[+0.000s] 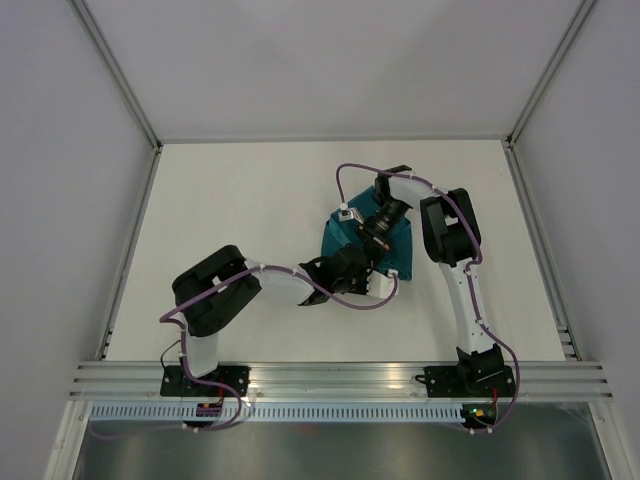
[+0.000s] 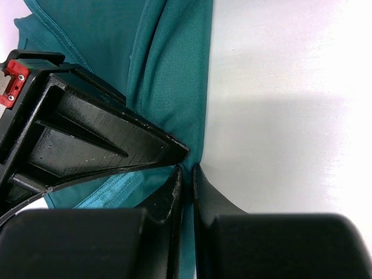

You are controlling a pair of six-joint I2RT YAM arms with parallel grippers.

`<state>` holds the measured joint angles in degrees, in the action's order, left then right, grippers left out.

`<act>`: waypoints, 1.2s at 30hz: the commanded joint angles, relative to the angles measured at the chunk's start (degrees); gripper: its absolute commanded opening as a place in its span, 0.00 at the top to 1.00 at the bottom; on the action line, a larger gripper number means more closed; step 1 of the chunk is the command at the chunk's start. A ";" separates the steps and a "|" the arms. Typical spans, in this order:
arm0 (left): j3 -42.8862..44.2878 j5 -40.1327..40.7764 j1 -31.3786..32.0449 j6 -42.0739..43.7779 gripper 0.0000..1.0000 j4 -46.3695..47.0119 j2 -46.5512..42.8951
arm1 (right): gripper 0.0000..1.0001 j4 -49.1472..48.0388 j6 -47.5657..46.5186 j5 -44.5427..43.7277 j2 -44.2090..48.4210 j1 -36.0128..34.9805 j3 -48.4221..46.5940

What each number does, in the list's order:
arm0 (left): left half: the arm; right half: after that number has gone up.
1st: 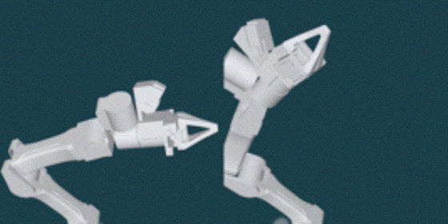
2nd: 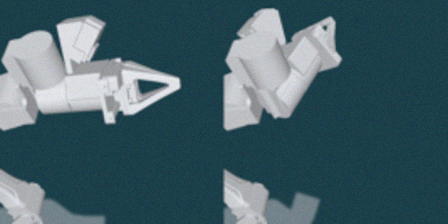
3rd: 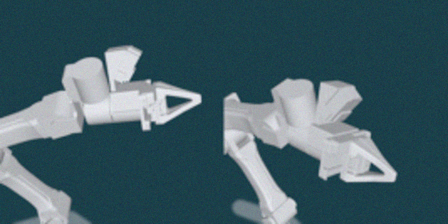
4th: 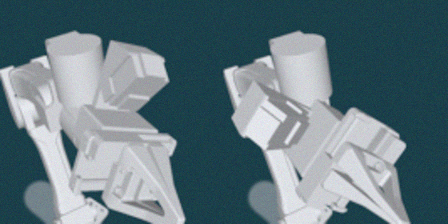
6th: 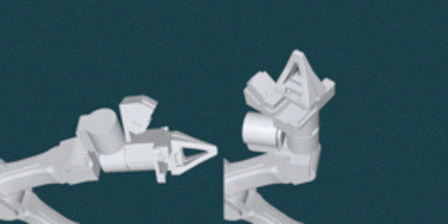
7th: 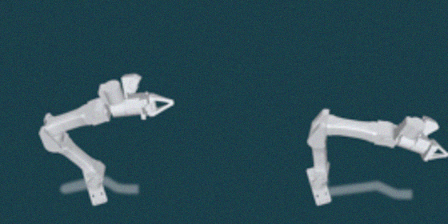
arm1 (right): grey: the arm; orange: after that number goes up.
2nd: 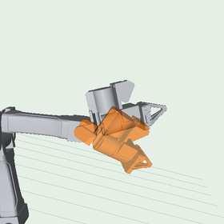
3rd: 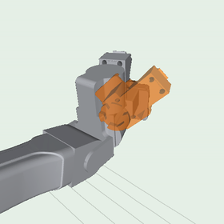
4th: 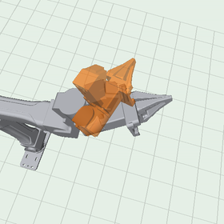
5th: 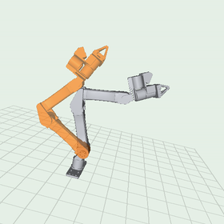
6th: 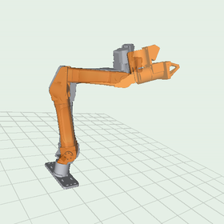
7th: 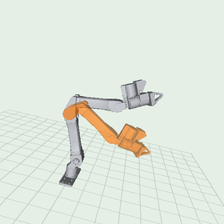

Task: Fold the napkin, place the utensils inside, and roll it up
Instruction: Roll the napkin with the utensil

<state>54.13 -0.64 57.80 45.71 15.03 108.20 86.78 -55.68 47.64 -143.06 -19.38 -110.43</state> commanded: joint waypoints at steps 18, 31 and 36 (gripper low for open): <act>7.83 -9.63 -1.29 -8.36 0.98 -16.69 2.36 | 0.38 -22.17 12.08 -4.04 10.25 6.36 2.23; 16.79 -19.03 -4.18 -13.63 0.98 -28.46 4.74 | 0.39 -37.12 20.70 0.96 24.93 18.23 13.57; 19.26 -23.08 -6.29 -16.26 0.98 -31.72 4.91 | 0.39 -39.15 17.89 6.49 32.56 25.08 19.55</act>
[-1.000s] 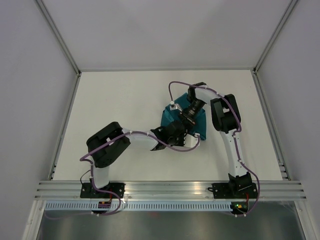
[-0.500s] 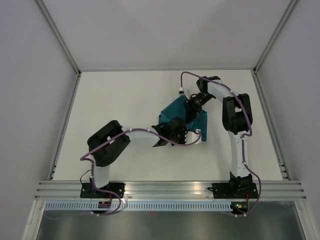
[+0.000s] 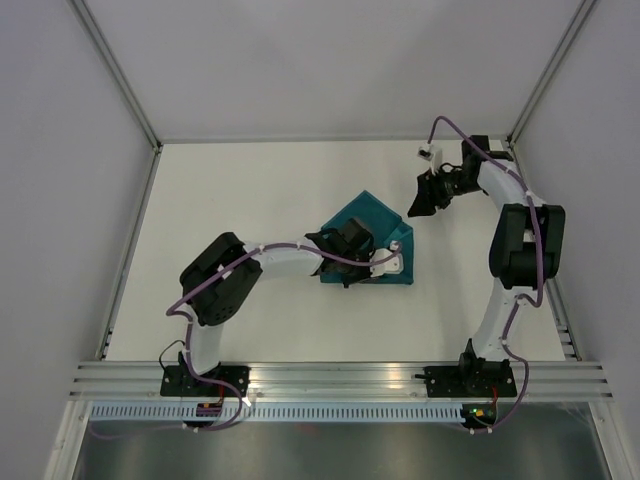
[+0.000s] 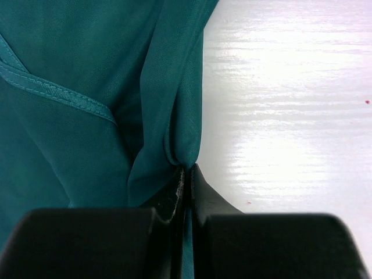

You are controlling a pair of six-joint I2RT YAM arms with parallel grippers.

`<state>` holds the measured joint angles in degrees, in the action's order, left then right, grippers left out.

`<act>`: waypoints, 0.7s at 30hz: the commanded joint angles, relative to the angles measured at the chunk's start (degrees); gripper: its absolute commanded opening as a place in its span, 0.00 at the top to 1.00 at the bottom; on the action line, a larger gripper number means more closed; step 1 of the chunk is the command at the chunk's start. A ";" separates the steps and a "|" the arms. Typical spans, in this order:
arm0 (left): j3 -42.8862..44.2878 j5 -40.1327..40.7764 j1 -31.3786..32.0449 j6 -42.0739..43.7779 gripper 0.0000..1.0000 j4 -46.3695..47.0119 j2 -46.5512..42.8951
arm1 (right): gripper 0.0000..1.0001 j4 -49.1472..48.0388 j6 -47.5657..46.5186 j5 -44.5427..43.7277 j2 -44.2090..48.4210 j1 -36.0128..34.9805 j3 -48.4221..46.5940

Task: Fold the napkin, place the utensils inside, and roll it up
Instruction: Roll the napkin with the utensil

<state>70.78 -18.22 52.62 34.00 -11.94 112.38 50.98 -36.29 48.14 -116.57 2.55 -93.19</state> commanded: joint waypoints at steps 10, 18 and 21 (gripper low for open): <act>12.35 -23.08 -8.05 -10.26 0.98 -15.91 7.24 | 0.39 0.09 -22.76 9.52 25.32 6.51 20.92; 16.40 -35.03 -11.84 -13.87 0.98 -18.55 13.48 | 0.35 -19.16 -23.04 -0.94 46.95 -4.63 44.48; 17.63 -38.29 -13.07 -15.10 0.98 -19.34 15.24 | 0.34 -27.51 -20.75 -8.14 51.18 -11.49 50.90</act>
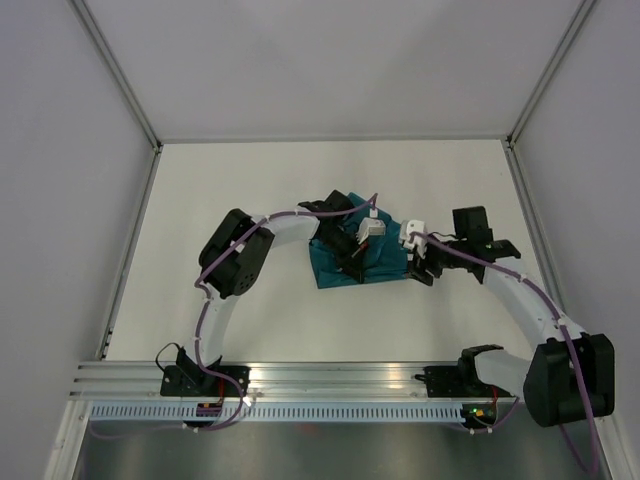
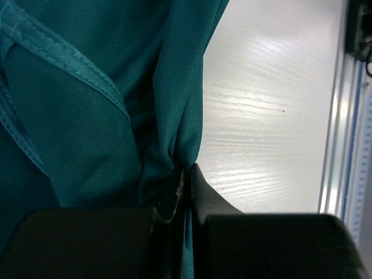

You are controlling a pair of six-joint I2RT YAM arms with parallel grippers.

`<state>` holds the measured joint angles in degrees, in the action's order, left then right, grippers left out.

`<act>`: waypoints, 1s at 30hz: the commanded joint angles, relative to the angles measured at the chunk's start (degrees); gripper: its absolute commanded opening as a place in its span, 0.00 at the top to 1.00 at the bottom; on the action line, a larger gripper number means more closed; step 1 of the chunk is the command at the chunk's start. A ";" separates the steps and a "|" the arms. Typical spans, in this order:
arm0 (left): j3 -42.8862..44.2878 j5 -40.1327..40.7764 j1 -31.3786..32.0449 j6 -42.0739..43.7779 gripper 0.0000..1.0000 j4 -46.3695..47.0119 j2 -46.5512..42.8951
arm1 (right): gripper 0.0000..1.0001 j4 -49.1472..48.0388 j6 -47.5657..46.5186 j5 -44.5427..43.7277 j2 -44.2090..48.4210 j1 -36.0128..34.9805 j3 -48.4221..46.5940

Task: Fold the napkin, place the utensils inside, and roll it up
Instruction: Roll the napkin with the utensil

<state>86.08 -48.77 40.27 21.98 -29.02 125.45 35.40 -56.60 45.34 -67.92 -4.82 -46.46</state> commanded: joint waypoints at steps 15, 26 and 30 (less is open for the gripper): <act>2.60 -14.51 -3.18 -3.08 0.98 -4.38 6.39 | 0.35 -31.17 -1.32 -23.71 -5.81 -29.10 13.76; 3.21 -14.95 -3.18 -2.47 0.98 -5.17 7.00 | 0.42 -33.90 -2.46 -27.15 -13.11 -33.41 13.06; 3.13 -15.56 -3.27 -2.12 0.98 -5.44 7.27 | 0.48 -34.87 -2.38 -28.99 -14.52 -33.50 13.24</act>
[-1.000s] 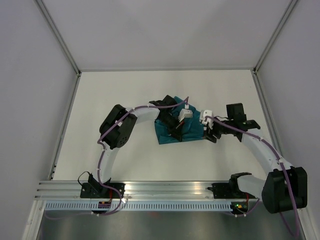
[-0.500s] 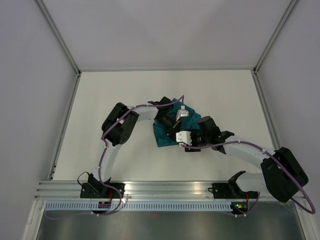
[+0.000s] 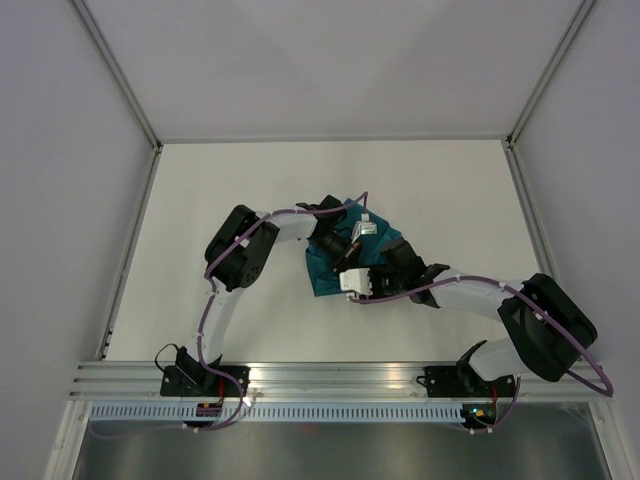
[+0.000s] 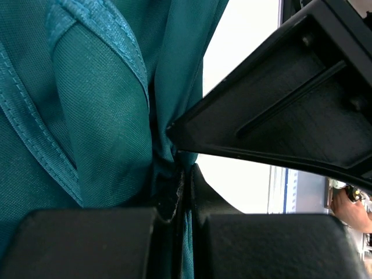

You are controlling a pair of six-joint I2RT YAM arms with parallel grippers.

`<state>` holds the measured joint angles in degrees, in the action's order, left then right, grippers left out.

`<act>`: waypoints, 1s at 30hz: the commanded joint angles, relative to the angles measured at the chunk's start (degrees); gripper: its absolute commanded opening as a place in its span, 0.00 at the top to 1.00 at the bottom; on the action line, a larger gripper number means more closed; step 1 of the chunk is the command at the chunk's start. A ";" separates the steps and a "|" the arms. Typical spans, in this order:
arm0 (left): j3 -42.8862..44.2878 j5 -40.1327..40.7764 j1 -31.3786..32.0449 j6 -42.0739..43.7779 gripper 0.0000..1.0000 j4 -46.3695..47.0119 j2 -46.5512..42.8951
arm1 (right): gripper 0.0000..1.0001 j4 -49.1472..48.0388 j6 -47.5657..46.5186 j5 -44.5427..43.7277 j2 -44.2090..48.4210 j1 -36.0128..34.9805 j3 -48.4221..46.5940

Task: Fold the napkin, place the utensils inside, and roll it up
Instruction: Roll the napkin with the utensil

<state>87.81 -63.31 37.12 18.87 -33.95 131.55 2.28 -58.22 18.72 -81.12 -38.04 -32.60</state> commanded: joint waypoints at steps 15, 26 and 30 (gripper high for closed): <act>3.33 -0.33 -0.30 0.11 0.78 -1.03 -0.41 | 0.79 10.97 -2.25 2.54 -5.97 0.60 -5.09; -2.64 8.10 -2.49 -11.12 0.66 14.34 -8.41 | 0.83 27.14 -5.24 9.31 -13.09 4.11 -14.85; -5.80 15.91 -4.42 -15.88 0.65 21.46 -12.18 | 0.85 32.07 -6.73 10.63 -16.52 4.64 -17.93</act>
<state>83.57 -54.92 34.65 9.54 -21.93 124.55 24.12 -62.85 26.74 -93.82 -33.58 -49.78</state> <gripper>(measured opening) 0.345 0.227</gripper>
